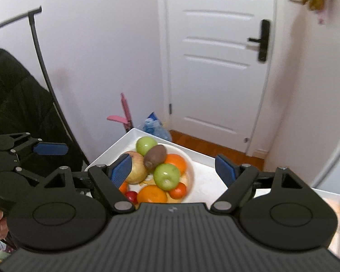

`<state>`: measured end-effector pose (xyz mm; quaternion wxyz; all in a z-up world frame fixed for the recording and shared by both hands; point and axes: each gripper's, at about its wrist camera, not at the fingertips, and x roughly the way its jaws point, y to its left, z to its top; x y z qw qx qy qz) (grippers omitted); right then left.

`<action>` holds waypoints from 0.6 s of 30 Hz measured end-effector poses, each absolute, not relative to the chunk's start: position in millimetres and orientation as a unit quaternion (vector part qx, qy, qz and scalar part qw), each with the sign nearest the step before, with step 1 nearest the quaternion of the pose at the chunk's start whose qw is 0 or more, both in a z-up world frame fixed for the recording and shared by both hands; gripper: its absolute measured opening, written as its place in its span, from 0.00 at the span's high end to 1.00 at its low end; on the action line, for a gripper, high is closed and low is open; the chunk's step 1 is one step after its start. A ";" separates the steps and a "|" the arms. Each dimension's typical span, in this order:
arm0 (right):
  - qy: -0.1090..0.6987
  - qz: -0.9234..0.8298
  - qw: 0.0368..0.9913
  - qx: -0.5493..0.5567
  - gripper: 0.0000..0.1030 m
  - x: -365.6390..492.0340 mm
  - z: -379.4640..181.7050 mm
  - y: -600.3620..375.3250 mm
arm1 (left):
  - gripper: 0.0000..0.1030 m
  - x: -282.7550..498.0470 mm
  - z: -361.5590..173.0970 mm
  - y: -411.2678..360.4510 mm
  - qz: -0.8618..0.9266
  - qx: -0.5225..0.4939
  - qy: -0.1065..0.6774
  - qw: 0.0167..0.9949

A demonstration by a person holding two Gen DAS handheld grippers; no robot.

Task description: Organize fruits

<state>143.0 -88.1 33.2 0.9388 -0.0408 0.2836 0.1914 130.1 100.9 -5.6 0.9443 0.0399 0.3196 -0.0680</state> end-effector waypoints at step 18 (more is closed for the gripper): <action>0.288 0.027 0.957 -0.007 0.00 14.2 54.2 -171.3 | 0.00 31.9 40.0 46.2 -0.048 0.029 0.262 0.964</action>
